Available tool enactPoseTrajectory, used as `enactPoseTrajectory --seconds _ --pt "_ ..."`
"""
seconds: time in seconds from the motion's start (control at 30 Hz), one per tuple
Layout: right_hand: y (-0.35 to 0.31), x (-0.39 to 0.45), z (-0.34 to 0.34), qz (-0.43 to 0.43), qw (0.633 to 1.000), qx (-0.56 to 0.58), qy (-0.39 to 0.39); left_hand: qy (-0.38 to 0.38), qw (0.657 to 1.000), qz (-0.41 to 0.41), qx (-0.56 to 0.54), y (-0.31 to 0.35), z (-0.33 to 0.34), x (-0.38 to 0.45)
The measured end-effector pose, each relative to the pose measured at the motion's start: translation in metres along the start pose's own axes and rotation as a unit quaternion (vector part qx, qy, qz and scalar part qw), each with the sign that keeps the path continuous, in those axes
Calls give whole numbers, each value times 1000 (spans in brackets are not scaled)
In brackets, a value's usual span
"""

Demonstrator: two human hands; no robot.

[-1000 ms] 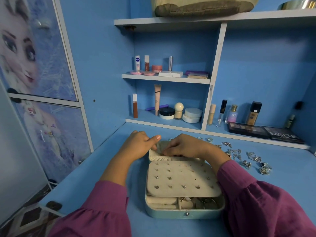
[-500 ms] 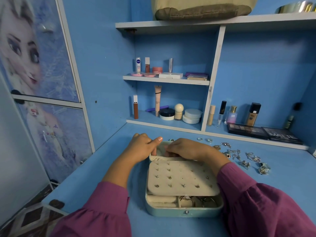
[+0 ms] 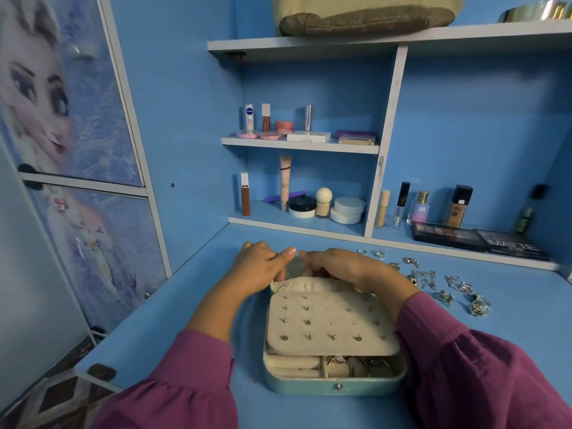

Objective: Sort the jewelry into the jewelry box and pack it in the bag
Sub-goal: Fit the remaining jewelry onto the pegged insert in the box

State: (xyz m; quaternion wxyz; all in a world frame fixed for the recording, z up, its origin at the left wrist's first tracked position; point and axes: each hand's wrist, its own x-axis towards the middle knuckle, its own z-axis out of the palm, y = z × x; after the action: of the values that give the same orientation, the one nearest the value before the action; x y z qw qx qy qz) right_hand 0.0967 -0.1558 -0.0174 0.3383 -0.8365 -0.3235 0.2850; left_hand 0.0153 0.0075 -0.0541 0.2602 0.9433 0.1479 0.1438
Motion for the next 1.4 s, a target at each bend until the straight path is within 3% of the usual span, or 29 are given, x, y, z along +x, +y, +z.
enactPoseTrajectory --seconds 0.13,0.47,0.67,0.9,1.13,1.4 --pt "1 2 -2 -16 999 3 42 10 999 1 -51 7 -1 -5" --pt "3 2 -2 -12 1000 1 7 -52 998 13 -42 15 0 -7" --pt "5 6 0 25 1000 16 -4 27 999 0 -24 4 -2 -3" --pt "4 4 1 38 999 8 -14 -4 1000 13 -2 3 3 0" --pt "4 5 1 26 999 33 8 32 999 13 24 0 4 1" --pt "0 -2 -1 16 999 3 -39 19 1000 4 10 2 3 0"
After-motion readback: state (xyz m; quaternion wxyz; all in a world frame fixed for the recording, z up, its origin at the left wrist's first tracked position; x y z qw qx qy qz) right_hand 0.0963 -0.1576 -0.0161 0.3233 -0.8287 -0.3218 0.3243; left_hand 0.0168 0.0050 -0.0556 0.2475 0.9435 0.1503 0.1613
